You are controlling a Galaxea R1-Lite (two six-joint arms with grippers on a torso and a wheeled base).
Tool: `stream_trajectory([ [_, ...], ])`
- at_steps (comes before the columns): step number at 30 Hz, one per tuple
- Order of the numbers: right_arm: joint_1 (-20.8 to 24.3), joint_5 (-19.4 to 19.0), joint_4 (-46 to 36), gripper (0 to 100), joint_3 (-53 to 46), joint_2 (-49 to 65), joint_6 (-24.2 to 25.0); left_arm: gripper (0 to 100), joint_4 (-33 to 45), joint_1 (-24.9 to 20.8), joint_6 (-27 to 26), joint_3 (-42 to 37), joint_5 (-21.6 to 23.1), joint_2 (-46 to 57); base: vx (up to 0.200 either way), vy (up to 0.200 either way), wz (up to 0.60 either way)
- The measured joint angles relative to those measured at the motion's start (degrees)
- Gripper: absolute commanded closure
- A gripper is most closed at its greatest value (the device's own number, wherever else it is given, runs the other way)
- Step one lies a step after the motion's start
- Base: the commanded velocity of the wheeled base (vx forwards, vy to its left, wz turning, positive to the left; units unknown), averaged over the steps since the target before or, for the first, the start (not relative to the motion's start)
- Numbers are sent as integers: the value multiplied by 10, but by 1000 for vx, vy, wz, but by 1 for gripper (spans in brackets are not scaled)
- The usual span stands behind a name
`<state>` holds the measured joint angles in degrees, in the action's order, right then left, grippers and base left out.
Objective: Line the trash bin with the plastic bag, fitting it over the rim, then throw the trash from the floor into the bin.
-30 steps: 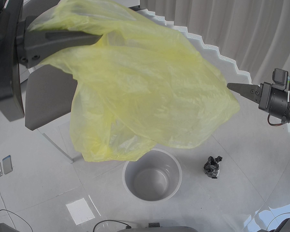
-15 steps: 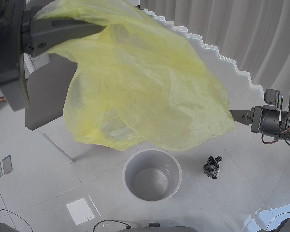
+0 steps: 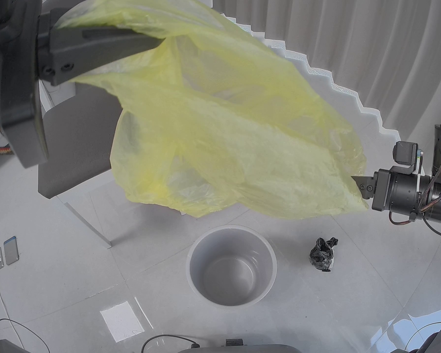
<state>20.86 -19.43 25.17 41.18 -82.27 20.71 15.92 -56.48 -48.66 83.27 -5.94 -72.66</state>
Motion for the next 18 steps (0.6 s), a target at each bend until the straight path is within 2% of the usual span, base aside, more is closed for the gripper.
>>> stream_trajectory([
  [11,3,2,0,100,-15,-3,1,100,0,0,36,-8,-2,3,0,0,0],
  [14,3,3,-1,100,-16,-4,1,100,-15,0,82,-23,-11,5,0,0,0],
  [18,3,6,-2,100,-19,-6,1,100,-85,0,158,-72,-42,11,0,0,0],
])
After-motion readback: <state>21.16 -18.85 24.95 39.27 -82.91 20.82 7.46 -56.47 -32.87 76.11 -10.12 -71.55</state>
